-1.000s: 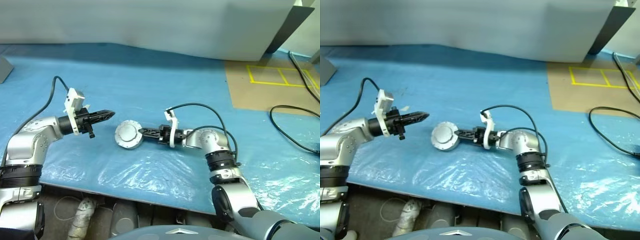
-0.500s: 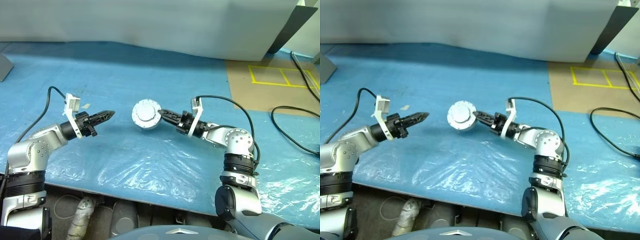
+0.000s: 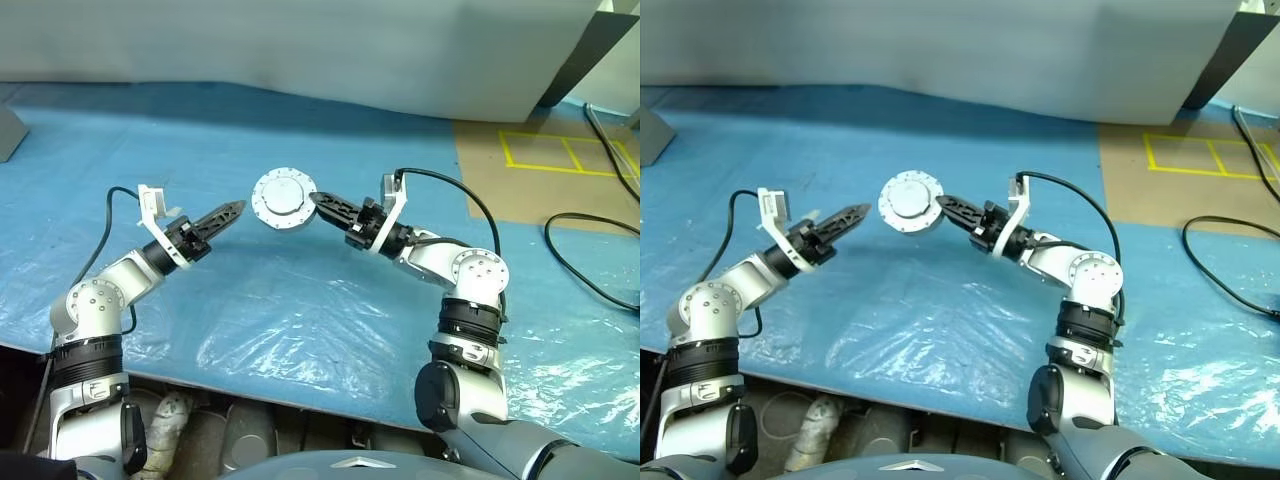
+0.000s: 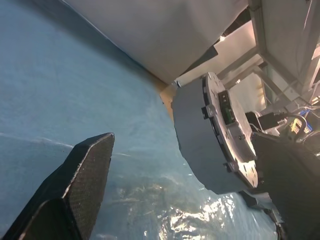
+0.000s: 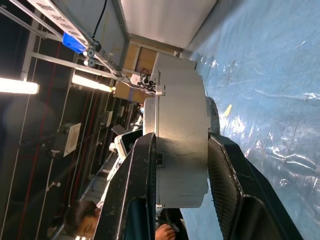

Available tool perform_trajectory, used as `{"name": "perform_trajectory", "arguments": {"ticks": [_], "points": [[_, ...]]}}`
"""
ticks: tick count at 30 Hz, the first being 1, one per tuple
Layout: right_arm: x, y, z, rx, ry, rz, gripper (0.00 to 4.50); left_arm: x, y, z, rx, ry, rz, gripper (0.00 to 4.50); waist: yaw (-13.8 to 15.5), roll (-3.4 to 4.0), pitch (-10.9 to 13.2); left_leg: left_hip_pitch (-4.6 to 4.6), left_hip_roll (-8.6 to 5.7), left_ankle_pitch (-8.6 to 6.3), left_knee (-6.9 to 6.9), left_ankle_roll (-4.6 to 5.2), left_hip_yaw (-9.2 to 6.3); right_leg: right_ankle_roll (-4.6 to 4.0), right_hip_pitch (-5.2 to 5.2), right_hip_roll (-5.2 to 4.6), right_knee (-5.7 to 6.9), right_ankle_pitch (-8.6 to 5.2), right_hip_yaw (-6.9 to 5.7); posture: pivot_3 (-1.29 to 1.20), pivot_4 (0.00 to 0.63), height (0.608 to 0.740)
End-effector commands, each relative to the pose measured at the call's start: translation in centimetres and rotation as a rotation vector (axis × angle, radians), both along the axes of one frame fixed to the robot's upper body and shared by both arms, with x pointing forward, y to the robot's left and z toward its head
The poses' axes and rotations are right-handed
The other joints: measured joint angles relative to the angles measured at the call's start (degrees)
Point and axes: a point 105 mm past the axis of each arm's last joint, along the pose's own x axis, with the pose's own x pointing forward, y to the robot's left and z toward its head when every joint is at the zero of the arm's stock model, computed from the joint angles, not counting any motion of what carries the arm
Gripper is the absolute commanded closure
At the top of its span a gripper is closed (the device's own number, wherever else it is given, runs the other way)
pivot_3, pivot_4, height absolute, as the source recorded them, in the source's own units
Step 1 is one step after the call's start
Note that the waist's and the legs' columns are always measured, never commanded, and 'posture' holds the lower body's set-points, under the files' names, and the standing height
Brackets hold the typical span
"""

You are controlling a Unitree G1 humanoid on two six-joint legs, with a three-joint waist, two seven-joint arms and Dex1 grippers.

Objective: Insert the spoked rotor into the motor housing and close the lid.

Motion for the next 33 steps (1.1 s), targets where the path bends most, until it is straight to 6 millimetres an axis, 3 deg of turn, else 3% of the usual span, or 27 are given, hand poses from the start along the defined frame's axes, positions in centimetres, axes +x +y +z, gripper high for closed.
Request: {"name": "perform_trajectory", "arguments": {"ticks": [1,11,20,27,33], "points": [[-0.7,0.3,3.2,0.068,-0.117,0.031,3.36,-0.1,-1.2,0.9,-0.018,-0.024,-0.043,0.02,0.00,0.00,0.00,-0.01,0.00,0.00,0.01,0.00,-0.01,0.01,0.00,0.00,0.00,0.01,0.00,0.00,0.150,0.740],[-0.8,0.6,3.2,0.045,-0.125,0.043,3.36,0.5,-5.4,1.9,-0.179,-0.002,-0.138,0.02,-0.06,-0.01,0.00,-0.06,-0.02,0.00,0.24,0.00,-0.08,0.03,0.01,0.00,0.16,0.02,-0.02,0.00,0.150,0.740],[-0.6,0.4,2.8,0.024,-0.115,0.028,3.36,1.7,-5.9,2.0,-0.243,0.040,-0.094,0.02,0.03,-0.02,0.00,-0.16,0.00,0.00,0.57,0.00,-0.21,0.05,0.01,0.00,0.38,0.03,-0.07,0.00,0.150,0.740],[-0.4,0.4,2.7,0.025,-0.107,0.022,3.36,1.6,-6.5,2.0,-0.233,0.047,-0.113,1.74,0.04,-0.02,0.00,-0.25,0.00,0.00,0.80,0.00,-0.29,0.10,0.01,-0.01,0.48,0.06,-0.08,0.00,0.150,0.740],[-0.3,0.7,2.4,0.040,-0.078,0.027,3.36,0.6,-7.4,2.6,-0.235,0.020,-0.172,1.80,0.03,-0.02,0.01,-0.26,0.00,0.00,0.83,0.00,-0.31,0.12,0.01,-0.02,0.50,0.07,-0.08,0.00,0.150,0.740]]}}
